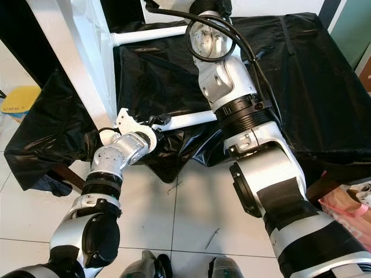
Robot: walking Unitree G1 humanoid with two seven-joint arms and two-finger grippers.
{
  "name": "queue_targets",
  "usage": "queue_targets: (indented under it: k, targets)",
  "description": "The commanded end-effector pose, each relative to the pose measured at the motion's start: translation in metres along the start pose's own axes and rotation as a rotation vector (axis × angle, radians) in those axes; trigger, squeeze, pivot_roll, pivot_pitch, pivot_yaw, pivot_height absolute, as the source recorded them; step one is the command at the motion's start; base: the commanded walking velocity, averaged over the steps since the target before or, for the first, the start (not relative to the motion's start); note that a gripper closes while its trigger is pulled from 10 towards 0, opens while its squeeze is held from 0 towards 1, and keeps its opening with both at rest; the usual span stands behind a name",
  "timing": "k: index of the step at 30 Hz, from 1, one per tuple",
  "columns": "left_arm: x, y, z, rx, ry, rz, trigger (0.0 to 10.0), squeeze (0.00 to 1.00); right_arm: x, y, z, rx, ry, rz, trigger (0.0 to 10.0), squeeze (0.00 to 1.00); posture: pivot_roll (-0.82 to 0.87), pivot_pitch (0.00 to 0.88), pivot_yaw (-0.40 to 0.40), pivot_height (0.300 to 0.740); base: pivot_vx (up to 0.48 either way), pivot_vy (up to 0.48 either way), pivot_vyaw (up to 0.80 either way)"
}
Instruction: Building children table
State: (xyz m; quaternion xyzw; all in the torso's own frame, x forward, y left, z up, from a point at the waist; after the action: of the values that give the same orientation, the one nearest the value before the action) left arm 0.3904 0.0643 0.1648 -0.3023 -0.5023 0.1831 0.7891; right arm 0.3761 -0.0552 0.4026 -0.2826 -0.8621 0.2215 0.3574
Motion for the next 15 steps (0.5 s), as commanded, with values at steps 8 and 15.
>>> queue_targets:
  k: [8,15]
  targets:
    - [0.041,-0.023,-0.002,0.072,-0.197,-0.123,10.0,0.00,0.001,-0.023,-0.006,-0.031,0.080,-0.340,0.0,0.00,-0.14,0.109,0.107,0.740,0.000,0.000,0.00]
    - [0.070,-0.030,0.002,0.127,-0.320,-0.231,10.0,0.00,0.010,-0.044,-0.010,-0.068,0.058,-0.418,0.0,0.00,-0.15,0.112,0.108,0.740,0.000,0.000,0.00]
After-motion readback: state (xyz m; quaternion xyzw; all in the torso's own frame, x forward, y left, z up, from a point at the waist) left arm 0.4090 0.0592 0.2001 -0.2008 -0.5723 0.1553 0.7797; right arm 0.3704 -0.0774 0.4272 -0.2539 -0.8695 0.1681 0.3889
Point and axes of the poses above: a point about 5 cm out from each wrist's last joint towards the gripper, its own z axis pointing back from the gripper into the wrist, its own x axis along the axis of the wrist's last joint, y = z × x, the point moved 1 cm from there along -z, pointing out of the wrist towards the gripper, and after that the axes turned 12 degrees about -z, right-handed, at the moved point
